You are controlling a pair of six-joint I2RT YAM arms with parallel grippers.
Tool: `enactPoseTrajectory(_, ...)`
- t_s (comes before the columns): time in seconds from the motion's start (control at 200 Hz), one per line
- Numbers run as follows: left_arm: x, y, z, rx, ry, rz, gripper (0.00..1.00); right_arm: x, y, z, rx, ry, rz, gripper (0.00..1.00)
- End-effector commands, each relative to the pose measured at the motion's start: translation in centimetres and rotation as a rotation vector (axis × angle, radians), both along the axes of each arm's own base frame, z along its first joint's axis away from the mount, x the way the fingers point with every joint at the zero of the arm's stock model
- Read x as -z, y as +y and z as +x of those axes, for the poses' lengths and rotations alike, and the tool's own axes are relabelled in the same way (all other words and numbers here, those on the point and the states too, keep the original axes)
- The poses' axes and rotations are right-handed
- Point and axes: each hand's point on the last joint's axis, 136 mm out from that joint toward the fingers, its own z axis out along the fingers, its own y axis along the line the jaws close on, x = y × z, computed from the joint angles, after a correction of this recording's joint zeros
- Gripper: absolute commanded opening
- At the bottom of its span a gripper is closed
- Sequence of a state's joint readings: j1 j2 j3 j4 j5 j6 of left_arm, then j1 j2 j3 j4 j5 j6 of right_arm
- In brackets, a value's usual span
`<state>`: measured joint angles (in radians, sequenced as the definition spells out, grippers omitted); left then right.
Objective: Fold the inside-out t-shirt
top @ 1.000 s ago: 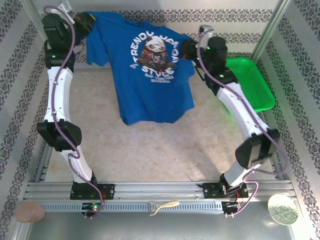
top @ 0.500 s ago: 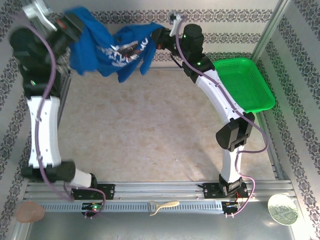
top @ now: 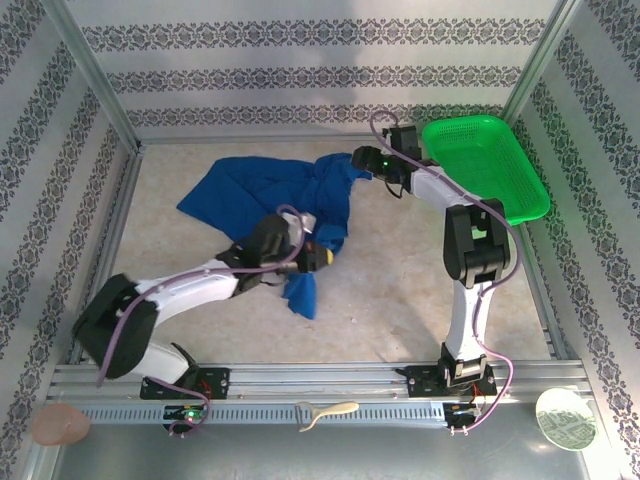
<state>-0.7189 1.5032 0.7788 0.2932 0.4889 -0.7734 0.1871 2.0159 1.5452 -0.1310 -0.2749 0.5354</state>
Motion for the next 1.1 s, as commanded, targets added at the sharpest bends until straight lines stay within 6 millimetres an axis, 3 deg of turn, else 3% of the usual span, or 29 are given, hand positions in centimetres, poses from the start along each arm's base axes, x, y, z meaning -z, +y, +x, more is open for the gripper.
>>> enactPoseTrajectory(0.0, -5.3, -6.1, 0.7, 0.068, -0.152, -0.204, 0.22, -10.5, -1.1, -1.4, 0.029, -0.227, -0.005, 0.75)
enactPoseTrajectory(0.09, -5.3, -9.2, -0.4, 0.149, -0.132, -0.232, 0.66, -12.7, -2.2, -3.3, 0.055, -0.263, -0.01, 0.75)
enactPoseTrajectory(0.175, -6.1, -9.4, -0.5, 0.166, -0.149, -0.23, 1.0, -13.4, -3.0, -5.9, 0.072, -0.258, -0.01, 0.75)
enactPoseTrajectory(0.27, -7.4, -7.5, -0.1, 0.148, -0.196, -0.169, 0.99, -12.9, -3.8, -9.3, 0.092, -0.229, -0.008, 0.75)
enactPoseTrajectory(0.41, -9.9, -2.3, 1.0, 0.067, -0.257, -0.103, 0.99, -10.1, -4.2, -14.5, 0.087, -0.151, -0.001, 0.75)
enactPoseTrajectory(0.545, -10.7, 2.1, 2.5, -0.005, -0.259, -0.053, 0.99, -6.6, -2.4, -20.0, 0.032, -0.077, 0.003, 0.75)
enactPoseTrajectory(0.629, -10.7, 1.7, 2.2, 0.05, -0.231, -0.074, 0.99, -4.2, -1.4, -22.9, 0.015, -0.052, -0.022, 0.76)
enactPoseTrajectory(0.759, -9.5, -2.1, 0.7, 0.189, -0.127, -0.117, 0.99, -1.4, -2.1, -26.1, 0.046, -0.014, -0.008, 0.76)
enactPoseTrajectory(0.834, -7.6, -4.0, 0.1, 0.25, -0.011, -0.065, 0.99, -0.5, -3.0, -27.5, 0.08, -0.014, -0.001, 0.76)
enactPoseTrajectory(0.899, -5.0, -4.5, -0.5, 0.284, 0.068, 0.122, 1.0, -0.1, -4.5, -28.6, 0.134, -0.017, -0.017, 0.76)
enactPoseTrajectory(0.964, -2.2, -3.1, -0.6, 0.285, 0.035, 0.447, 0.99, 0.1, -6.4, -29.4, 0.199, -0.008, -0.043, 0.76)
enactPoseTrajectory(1.094, -0.5, -0.7, -0.3, 0.342, -0.098, 0.934, 0.99, -0.3, -9.5, -30.2, 0.303, 0.003, -0.047, 0.75)
